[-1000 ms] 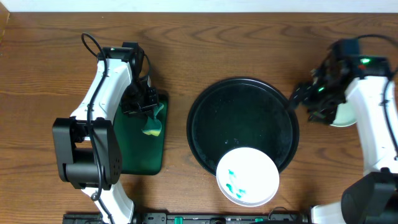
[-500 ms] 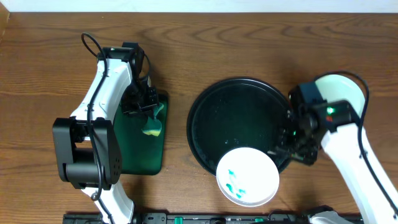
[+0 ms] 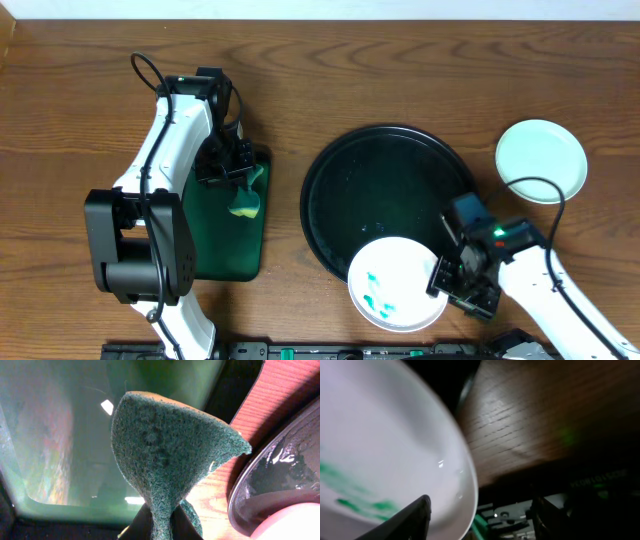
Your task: Clean dirty plates on tray and stack at the side
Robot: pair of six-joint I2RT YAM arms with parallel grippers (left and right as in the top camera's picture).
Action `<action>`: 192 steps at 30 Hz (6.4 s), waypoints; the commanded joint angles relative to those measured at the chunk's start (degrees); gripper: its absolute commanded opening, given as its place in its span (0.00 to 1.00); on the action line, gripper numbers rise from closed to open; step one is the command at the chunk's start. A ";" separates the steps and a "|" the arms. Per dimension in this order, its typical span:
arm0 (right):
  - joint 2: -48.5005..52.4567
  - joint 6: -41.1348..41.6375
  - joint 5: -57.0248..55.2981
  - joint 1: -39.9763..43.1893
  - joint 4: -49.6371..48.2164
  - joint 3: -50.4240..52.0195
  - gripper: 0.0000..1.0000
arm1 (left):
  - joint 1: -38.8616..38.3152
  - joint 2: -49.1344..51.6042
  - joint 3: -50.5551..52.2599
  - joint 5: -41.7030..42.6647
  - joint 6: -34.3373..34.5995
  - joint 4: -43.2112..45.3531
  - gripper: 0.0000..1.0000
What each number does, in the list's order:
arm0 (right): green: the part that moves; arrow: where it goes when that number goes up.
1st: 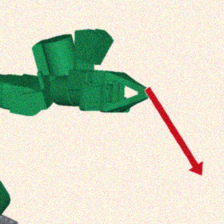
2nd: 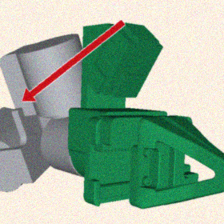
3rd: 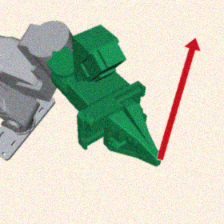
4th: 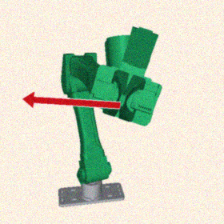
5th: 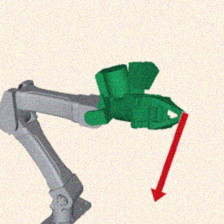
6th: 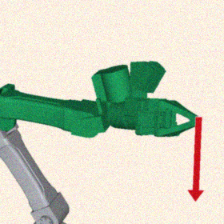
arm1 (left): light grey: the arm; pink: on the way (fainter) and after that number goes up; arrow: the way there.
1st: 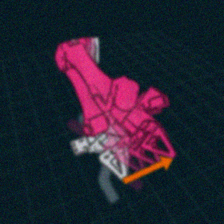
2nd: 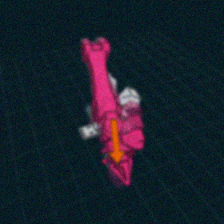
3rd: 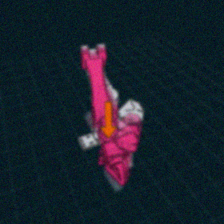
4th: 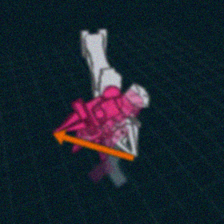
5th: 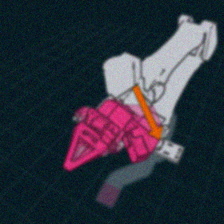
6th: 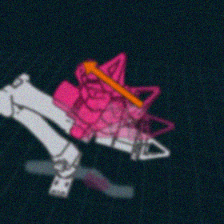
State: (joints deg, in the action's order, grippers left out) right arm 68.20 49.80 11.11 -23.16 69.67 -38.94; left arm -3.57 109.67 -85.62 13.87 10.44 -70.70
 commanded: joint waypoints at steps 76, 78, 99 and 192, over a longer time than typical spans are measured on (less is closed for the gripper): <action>19.89 -19.28 -4.59 8.90 -33.00 -3.17 0.01 | 0.13 -0.37 12.02 -14.99 2.34 14.93 0.07; 19.87 -19.78 -4.11 9.75 -33.03 -3.17 0.01 | 0.13 -0.37 12.33 -13.88 2.27 15.56 0.07; 19.87 -19.37 -4.15 11.41 -33.79 -3.17 0.01 | -0.15 -19.76 11.74 -3.80 2.45 8.41 0.07; 20.00 -23.50 4.76 15.58 -34.49 -3.17 0.39 | -46.90 10.45 4.55 -14.25 1.38 32.22 0.07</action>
State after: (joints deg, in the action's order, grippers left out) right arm 87.74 26.61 18.22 -8.12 35.46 -42.33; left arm -49.04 117.30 -82.21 -7.81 11.31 -38.33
